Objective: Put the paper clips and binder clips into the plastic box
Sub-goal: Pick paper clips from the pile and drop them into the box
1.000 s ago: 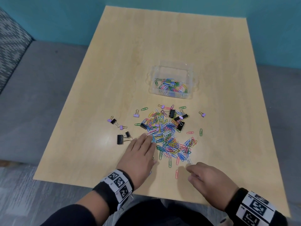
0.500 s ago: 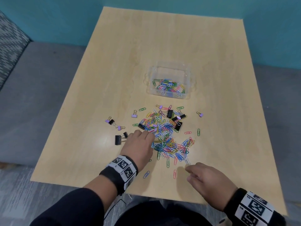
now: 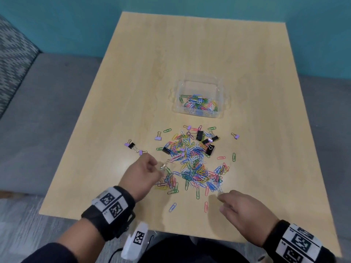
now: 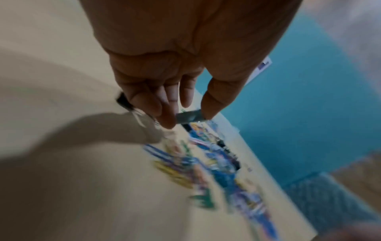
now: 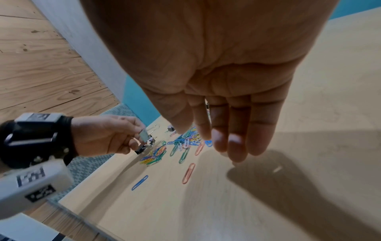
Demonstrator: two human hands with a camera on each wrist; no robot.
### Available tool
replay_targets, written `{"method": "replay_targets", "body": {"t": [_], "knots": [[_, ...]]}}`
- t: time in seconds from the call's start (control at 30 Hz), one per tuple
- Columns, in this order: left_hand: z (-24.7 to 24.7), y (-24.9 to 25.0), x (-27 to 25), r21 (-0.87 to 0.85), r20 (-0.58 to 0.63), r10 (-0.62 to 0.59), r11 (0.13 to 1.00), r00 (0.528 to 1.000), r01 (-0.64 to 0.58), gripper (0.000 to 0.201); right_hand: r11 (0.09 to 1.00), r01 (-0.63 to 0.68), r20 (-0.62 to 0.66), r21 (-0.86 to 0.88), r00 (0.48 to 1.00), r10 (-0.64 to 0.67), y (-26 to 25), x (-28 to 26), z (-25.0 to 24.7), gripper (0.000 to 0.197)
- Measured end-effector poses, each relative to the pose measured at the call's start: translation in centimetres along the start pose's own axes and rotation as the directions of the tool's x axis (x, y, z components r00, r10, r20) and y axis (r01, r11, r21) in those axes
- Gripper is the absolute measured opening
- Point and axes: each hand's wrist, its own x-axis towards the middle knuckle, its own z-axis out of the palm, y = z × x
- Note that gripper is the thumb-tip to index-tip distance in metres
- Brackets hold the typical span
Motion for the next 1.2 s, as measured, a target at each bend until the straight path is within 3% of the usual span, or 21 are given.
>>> {"method": "replay_targets", "body": {"t": [0.07, 0.13, 0.3, 0.37, 0.43, 0.5, 0.53, 0.6, 0.67, 0.73, 0.83, 0.97, 1.1, 1.2], "knots": [[-1.1, -1.6, -0.2, 0.253, -0.091, 0.079, 0.966, 0.993, -0.054, 0.016, 1.000, -0.003, 0.004, -0.011, 1.000, 0.003, 0.1, 0.2, -0.1, 0.025], [-1.8, -3.0, -0.2, 0.462, -0.099, 0.154, 0.882, 0.983, -0.092, 0.011, 1.000, -0.002, 0.015, -0.024, 1.000, 0.002, 0.2, 0.3, -0.1, 0.024], [-2.4, -4.3, 0.0, 0.612, -0.099, 0.297, 0.771, 0.950, -0.177, 0.025, 0.999, 0.010, 0.020, -0.046, 1.000, -0.009, -0.1, 0.9, 0.0, 0.025], [-1.3, -3.8, -1.0, 0.626, -0.009, 0.427, 0.707, 0.904, -0.328, 0.037, 0.998, 0.015, 0.026, -0.061, 1.000, -0.014, -0.3, 1.0, 0.0, 0.024], [0.9, -2.9, -1.8, 0.641, 0.166, 0.513, 0.593, 0.842, -0.487, 0.054, 0.997, 0.023, 0.039, -0.080, 0.999, -0.020, -0.6, 1.2, 0.0, 0.022], [3.3, -1.7, -1.7, 0.655, 0.338, 0.504, 0.480, 0.794, -0.584, 0.070, 0.996, 0.025, 0.052, -0.090, 0.998, -0.020, -0.9, 1.3, 0.1, 0.023], [4.2, -1.1, -1.4, 0.671, 0.372, 0.475, 0.456, 0.798, -0.585, 0.075, 0.995, 0.024, 0.057, -0.093, 0.998, -0.019, -1.0, 1.3, 0.1, 0.023], [5.1, -0.2, -0.7, 0.706, 0.384, 0.366, 0.476, 0.848, -0.525, 0.078, 0.995, 0.026, 0.059, -0.098, 0.998, -0.020, -1.0, 1.3, 0.3, 0.026], [5.4, -0.5, -0.8, 0.737, 0.396, 0.320, 0.448, 0.860, -0.506, 0.077, 0.995, 0.033, 0.058, -0.098, 0.998, -0.027, -0.8, 1.2, 0.4, 0.034], [5.3, -1.0, -1.4, 0.742, 0.418, 0.323, 0.418, 0.849, -0.524, 0.080, 0.995, 0.022, 0.057, -0.094, 0.998, -0.016, -0.4, 1.0, 0.4, 0.041], [4.8, -1.6, -2.0, 0.720, 0.407, 0.348, 0.446, 0.845, -0.531, 0.072, 0.996, 0.005, 0.056, -0.090, 0.998, 0.000, 0.1, 0.5, 0.7, 0.047], [4.6, -1.0, -0.2, 0.718, 0.345, 0.404, 0.468, 0.848, -0.515, 0.060, 0.997, 0.006, 0.057, -0.080, 0.998, -0.002, 0.3, 0.2, 1.0, 0.047], [4.2, -1.3, 1.5, 0.739, 0.381, 0.377, 0.425, 0.844, -0.523, 0.058, 0.996, 0.022, 0.044, -0.087, 0.999, -0.018, 0.0, 0.4, 0.9, 0.036], [3.5, -1.3, 0.8, 0.751, 0.332, 0.427, 0.420, 0.841, -0.510, 0.046, 0.997, 0.021, 0.037, -0.079, 0.999, -0.018, 0.0, 0.2, 0.7, 0.042]]}}
